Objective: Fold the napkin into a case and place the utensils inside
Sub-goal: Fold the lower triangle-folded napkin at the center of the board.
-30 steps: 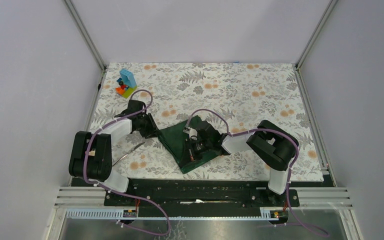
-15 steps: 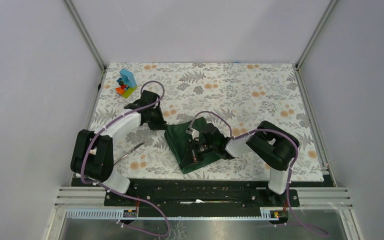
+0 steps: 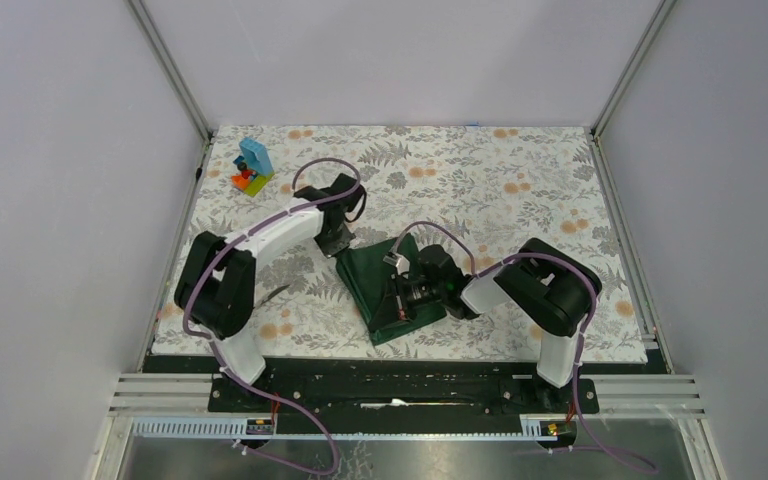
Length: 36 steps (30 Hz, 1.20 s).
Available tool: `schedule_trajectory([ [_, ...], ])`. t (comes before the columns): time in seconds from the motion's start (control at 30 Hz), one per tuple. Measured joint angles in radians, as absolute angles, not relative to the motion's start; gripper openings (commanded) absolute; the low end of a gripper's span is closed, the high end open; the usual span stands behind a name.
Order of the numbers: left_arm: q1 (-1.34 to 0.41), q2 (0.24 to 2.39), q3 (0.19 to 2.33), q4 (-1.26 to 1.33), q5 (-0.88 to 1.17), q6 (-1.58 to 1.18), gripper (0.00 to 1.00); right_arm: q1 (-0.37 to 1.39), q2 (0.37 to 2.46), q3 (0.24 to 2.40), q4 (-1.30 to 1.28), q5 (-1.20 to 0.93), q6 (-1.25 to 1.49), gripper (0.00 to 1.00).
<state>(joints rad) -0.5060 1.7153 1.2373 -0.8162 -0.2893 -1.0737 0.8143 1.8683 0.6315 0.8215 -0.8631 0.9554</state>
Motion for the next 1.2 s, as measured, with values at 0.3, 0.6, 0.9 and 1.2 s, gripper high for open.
schedule_trajectory([
  [0.3, -0.664, 1.968, 1.562, -1.065, -0.455, -1.372, 0.0, 0.767, 1.91, 0.584, 0.86, -0.887, 0.949, 0.0],
  [0.6, -0.702, 2.085, 1.619, -1.119, -0.479, -1.453, 0.0, 0.765, 1.91, 0.584, 0.732, -0.873, 0.843, 0.0],
  [0.9, -0.704, 2.132, 1.642, -1.102, -0.478, -1.431, 0.0, 0.757, 1.869, 0.587, 0.634, -0.831, 0.779, 0.31],
  [1.2, -0.703, 2.132, 1.641, -1.037, -0.477, -1.402, 0.0, 0.745, 1.631, 0.619, 0.3, -0.684, 0.587, 0.75],
])
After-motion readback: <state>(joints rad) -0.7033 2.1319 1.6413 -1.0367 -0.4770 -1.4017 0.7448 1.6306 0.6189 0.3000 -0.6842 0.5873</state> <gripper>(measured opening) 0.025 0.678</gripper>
